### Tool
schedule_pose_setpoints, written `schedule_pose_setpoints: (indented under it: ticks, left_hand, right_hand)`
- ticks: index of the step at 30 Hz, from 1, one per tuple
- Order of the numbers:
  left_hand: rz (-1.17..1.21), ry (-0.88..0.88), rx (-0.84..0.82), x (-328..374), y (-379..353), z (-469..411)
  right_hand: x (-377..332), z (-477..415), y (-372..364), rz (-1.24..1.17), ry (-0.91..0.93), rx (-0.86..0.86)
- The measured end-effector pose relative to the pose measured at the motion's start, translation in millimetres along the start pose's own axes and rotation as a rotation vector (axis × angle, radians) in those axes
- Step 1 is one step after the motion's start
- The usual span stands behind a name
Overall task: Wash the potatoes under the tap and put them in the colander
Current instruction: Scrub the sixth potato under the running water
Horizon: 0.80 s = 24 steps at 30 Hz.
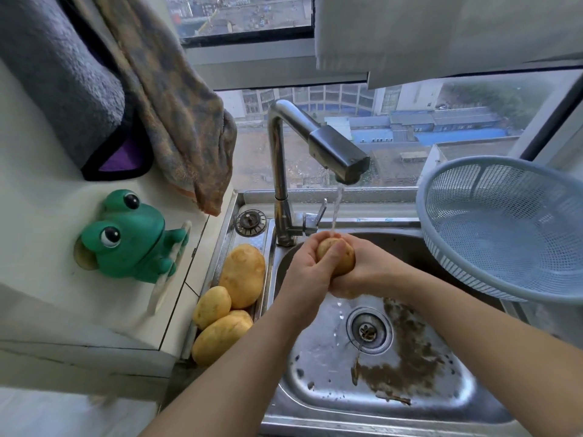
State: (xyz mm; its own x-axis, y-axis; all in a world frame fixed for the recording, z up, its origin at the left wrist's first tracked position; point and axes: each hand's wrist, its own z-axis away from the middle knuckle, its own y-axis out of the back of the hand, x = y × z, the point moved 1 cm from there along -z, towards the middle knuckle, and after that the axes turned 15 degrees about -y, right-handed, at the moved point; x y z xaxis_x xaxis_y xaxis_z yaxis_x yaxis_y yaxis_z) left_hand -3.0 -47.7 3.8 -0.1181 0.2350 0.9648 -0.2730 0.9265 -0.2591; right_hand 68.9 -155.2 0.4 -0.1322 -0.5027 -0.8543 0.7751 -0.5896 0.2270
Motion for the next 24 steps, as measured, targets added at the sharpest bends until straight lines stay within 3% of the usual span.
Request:
schedule_pose_setpoints:
  ticks: [3, 6, 11, 17, 19, 24]
  left_hand:
    - [-0.056, -0.025, 0.141, -4.0, -9.9, -5.0]
    - [0.063, 0.104, 0.244, -4.7, -13.8, -12.7]
    - [0.264, 0.280, -0.009, 1.3, -0.4, -10.6]
    - [0.268, 0.282, -0.194, 6.6, 12.8, -7.0]
    - [0.204, 0.231, -0.139, 2.4, 14.7, -11.8]
    - [0.102, 0.225, 0.253, -2.9, 0.1, -27.2]
  right_hand:
    - [1.7, -2.7, 1.8, 0.083, 0.046, 0.088]
    - [4.8, -1.8, 5.0, 0.101, 0.009, 0.090]
    - [12.3, 2.6, 14.4, -0.075, -0.080, -0.100]
    - [16.0, 4.7, 13.3, -0.086, -0.144, -0.091]
    - [8.0, 7.3, 6.5, -0.043, -0.135, -0.039]
    - [-11.7, 5.6, -11.5, 0.039, -0.037, 0.157]
